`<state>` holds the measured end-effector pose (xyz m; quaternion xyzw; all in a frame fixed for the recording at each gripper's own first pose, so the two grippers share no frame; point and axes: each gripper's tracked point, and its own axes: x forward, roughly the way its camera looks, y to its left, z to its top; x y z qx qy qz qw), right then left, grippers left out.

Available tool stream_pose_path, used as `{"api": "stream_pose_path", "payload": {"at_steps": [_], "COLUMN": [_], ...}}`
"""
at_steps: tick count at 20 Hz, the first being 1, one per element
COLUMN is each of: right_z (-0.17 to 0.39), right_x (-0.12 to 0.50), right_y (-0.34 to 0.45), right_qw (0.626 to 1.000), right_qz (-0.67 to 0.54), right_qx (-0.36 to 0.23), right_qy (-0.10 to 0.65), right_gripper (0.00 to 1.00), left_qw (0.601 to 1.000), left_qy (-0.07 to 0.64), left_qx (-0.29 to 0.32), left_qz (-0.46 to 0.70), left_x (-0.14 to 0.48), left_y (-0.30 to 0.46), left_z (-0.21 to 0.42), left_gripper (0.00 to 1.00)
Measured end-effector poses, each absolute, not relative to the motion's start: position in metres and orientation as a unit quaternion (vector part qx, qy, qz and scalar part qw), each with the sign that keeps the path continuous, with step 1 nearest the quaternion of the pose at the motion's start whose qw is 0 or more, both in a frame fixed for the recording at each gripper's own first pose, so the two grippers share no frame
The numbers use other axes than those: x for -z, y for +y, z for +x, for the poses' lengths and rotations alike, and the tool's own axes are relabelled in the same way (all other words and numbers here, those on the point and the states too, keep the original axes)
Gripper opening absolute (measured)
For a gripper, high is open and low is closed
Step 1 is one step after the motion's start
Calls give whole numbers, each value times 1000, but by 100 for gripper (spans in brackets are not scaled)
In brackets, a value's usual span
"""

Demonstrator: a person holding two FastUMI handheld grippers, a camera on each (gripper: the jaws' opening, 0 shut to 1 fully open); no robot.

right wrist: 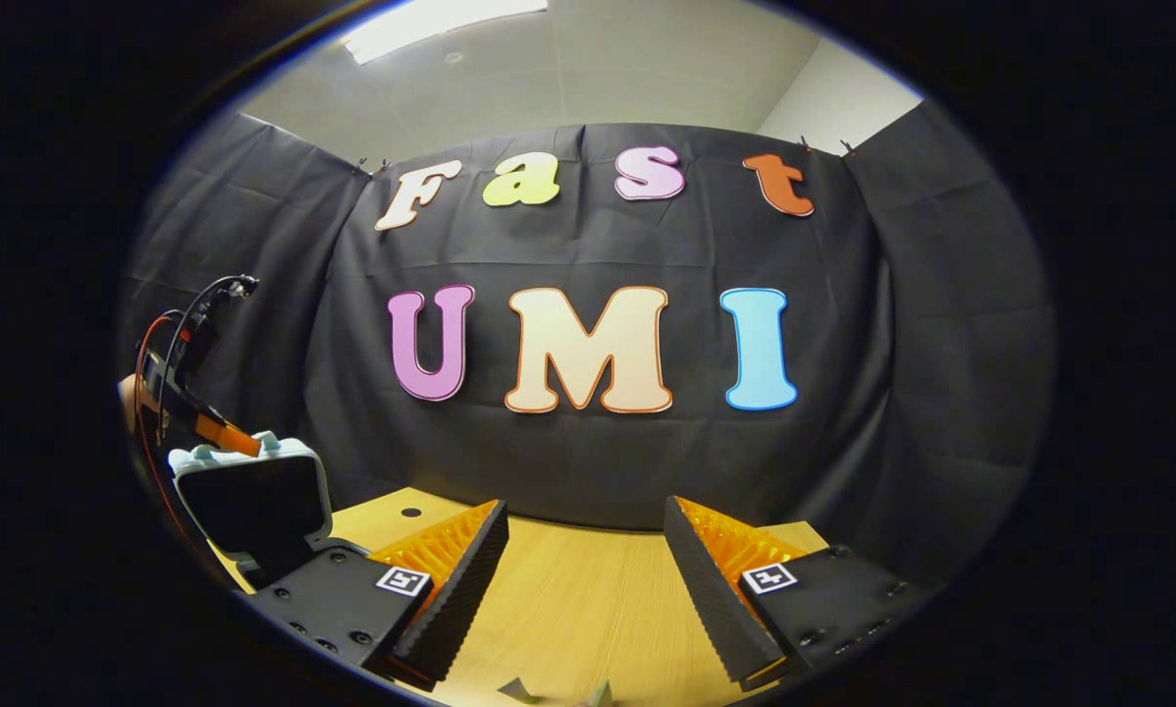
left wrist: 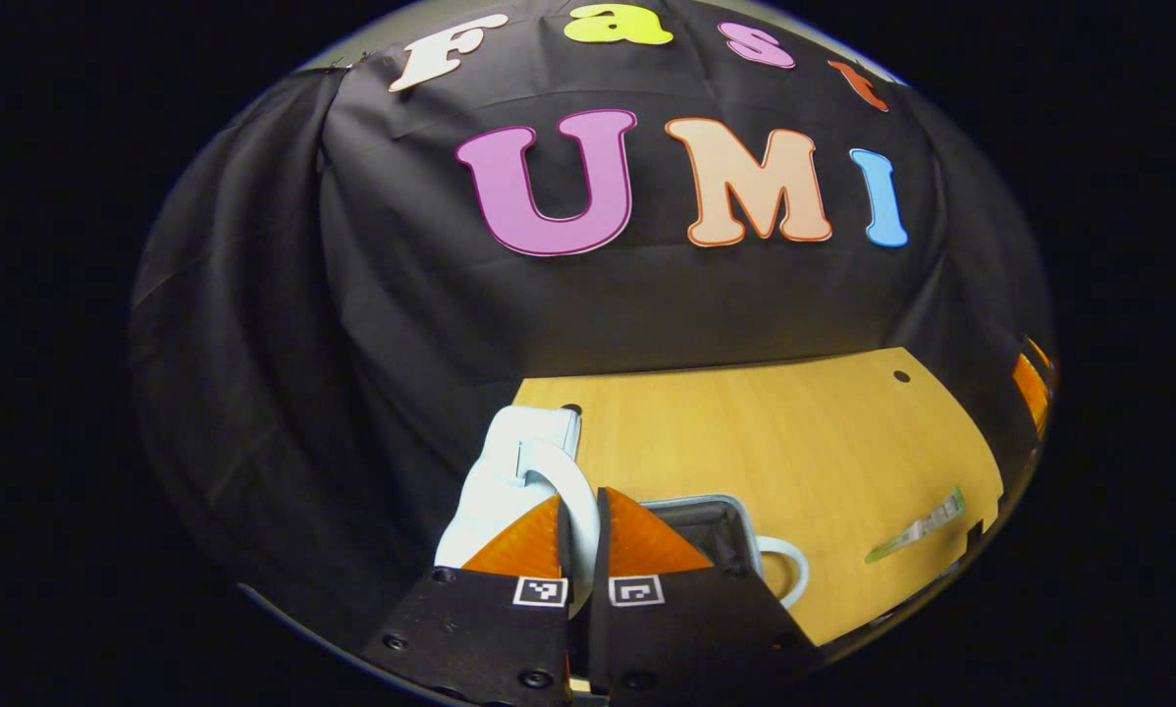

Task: First open the suitcase, pack the skin care products into it, and then close the suitcase.

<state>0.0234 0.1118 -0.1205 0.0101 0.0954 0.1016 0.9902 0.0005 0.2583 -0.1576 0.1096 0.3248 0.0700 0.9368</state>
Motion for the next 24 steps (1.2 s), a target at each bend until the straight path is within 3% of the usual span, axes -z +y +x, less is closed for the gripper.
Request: {"api": "stream_pose_path", "payload": {"at_steps": [13,24], "right_z": [17,7], "right_x": [122,116], "right_y": [189,202], "right_qw": [994,994], "right_qz": [18,-14], "right_qx": [-52,-40], "right_qy": [99,104], "right_gripper": [99,99], "left_qw": [941,917], "left_qy": [282,343], "left_qx": [-139,-194], "left_qz": [126,57], "left_x": [157,253], "left_y": [458,548], "left_z": [-14,-38], "left_gripper": [0,0]}}
